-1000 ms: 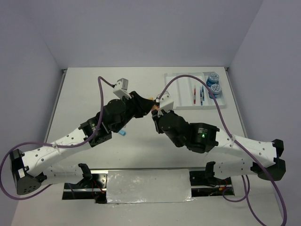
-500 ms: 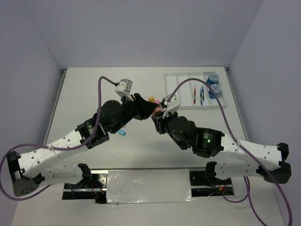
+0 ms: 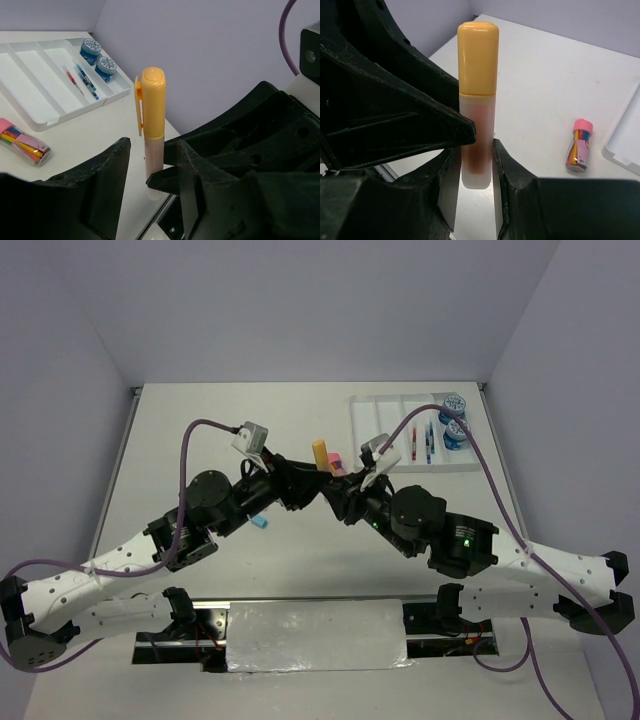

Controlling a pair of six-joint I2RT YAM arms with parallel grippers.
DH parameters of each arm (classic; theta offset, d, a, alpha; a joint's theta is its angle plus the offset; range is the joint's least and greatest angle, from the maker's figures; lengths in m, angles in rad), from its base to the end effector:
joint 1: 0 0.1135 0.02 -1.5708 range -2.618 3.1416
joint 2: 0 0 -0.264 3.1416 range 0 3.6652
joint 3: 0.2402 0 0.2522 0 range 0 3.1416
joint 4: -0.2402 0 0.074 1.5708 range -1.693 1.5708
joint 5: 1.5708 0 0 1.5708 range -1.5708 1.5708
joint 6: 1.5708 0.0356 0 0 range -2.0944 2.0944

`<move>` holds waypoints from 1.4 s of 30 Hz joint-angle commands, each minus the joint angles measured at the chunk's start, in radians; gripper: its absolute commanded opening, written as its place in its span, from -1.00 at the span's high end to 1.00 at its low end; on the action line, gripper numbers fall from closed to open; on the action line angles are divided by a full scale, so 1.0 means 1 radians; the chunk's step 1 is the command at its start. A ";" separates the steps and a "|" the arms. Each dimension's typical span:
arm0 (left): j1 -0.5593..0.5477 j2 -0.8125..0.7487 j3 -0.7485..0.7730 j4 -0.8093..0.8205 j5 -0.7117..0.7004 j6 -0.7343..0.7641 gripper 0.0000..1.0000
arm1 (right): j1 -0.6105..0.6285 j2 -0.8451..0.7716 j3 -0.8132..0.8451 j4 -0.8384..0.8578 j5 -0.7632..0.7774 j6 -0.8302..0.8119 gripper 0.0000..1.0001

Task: Sort the stationery into containers
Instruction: Close the pen cap on the pen.

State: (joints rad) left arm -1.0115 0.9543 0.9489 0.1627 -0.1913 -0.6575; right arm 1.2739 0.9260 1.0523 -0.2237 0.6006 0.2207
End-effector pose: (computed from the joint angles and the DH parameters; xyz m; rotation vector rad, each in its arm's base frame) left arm 0.1226 -0.1831 0.4046 0.1000 1.5336 -1.2269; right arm 0.0777 0.1850 0.4048 -0.4227 1.6364 0.6335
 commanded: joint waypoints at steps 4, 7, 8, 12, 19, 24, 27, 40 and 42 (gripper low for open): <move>-0.015 -0.014 -0.022 0.069 0.093 0.050 -0.11 | 0.008 -0.026 -0.009 0.124 -0.087 -0.024 1.00; -0.015 -0.019 -0.033 0.093 0.113 0.064 -0.08 | 0.013 -0.023 -0.014 0.138 -0.123 -0.043 1.00; -0.016 -0.020 -0.033 0.097 0.115 0.067 0.10 | 0.015 -0.021 -0.015 0.138 -0.124 -0.041 1.00; -0.015 -0.019 -0.027 0.086 0.116 0.071 0.56 | 0.016 -0.026 -0.024 0.141 -0.104 -0.034 1.00; -0.015 -0.040 -0.032 0.089 0.148 0.107 1.00 | 0.016 -0.047 -0.038 0.141 -0.111 -0.027 0.98; -0.015 -0.087 -0.056 0.158 0.317 0.196 1.00 | -0.001 -0.093 -0.048 0.072 -0.299 -0.023 -0.07; -0.015 -0.129 -0.067 0.202 0.462 0.237 1.00 | -0.037 -0.134 -0.052 0.053 -0.472 -0.007 -0.22; -0.016 -0.117 -0.053 0.314 0.670 0.177 1.00 | -0.084 -0.176 -0.051 0.155 -0.878 0.028 -0.22; -0.016 -0.115 -0.048 0.308 0.655 0.176 1.00 | -0.084 -0.155 -0.048 0.158 -0.889 0.025 -0.22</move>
State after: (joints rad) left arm -1.0229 0.8360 0.8768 0.3927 0.4320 -0.4721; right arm 1.1946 0.7395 0.9890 -0.1139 -0.2150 0.2413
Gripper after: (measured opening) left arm 0.328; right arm 0.611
